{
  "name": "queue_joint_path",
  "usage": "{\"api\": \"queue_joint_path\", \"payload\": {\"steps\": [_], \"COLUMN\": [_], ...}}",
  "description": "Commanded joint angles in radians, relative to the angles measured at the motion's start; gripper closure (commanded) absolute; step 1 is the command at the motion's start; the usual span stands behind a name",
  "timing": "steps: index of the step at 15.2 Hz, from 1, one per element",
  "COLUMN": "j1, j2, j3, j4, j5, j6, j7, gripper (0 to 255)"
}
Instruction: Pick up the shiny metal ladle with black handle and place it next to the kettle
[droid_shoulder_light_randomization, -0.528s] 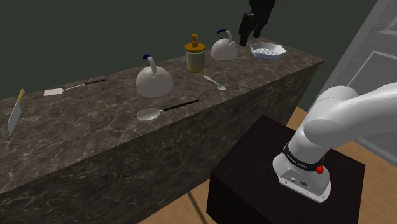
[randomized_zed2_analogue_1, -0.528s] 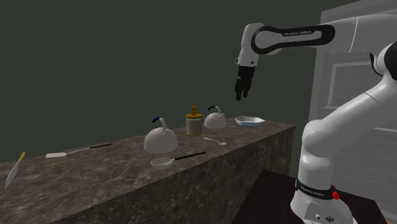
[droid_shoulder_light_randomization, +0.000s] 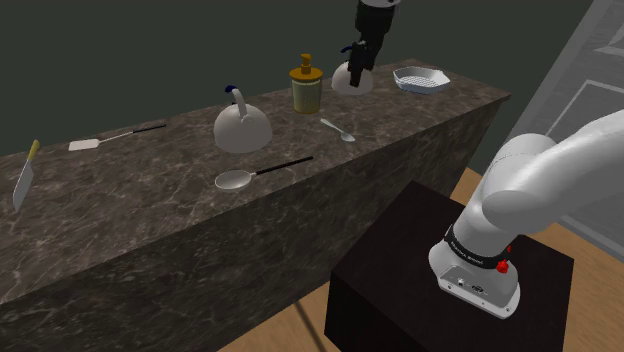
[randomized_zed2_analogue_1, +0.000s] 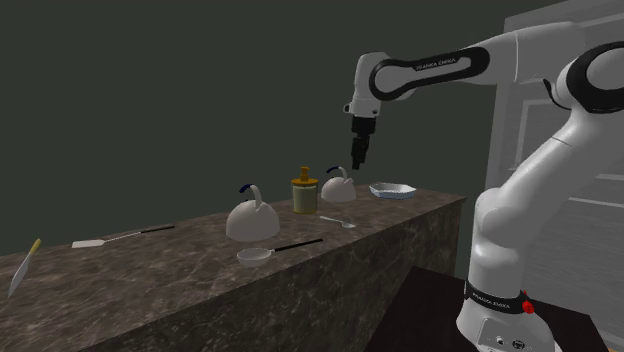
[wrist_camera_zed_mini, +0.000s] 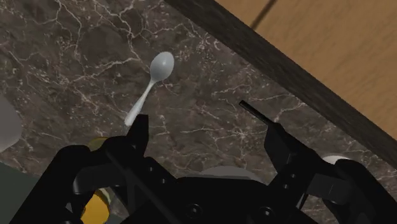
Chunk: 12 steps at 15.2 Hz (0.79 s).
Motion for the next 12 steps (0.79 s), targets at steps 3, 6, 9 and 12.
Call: {"api": "queue_joint_path", "payload": {"steps": [3,6,9,12], "j1": [0.052,0.087,0.119,0.149], "j2": [0.133,0.227,0.319,0.407], "j3": [0.007,0.015,0.028,0.045], "j4": [0.032,0.06,0.091,0.122], "j5": [-0.003,-0.006,-0.009,-0.014], "j6": [0.08,0.13,0.176,0.216], "j7": [-0.097,-0.169,-0.238,-0.305], "gripper": [0,0,0,0]}}
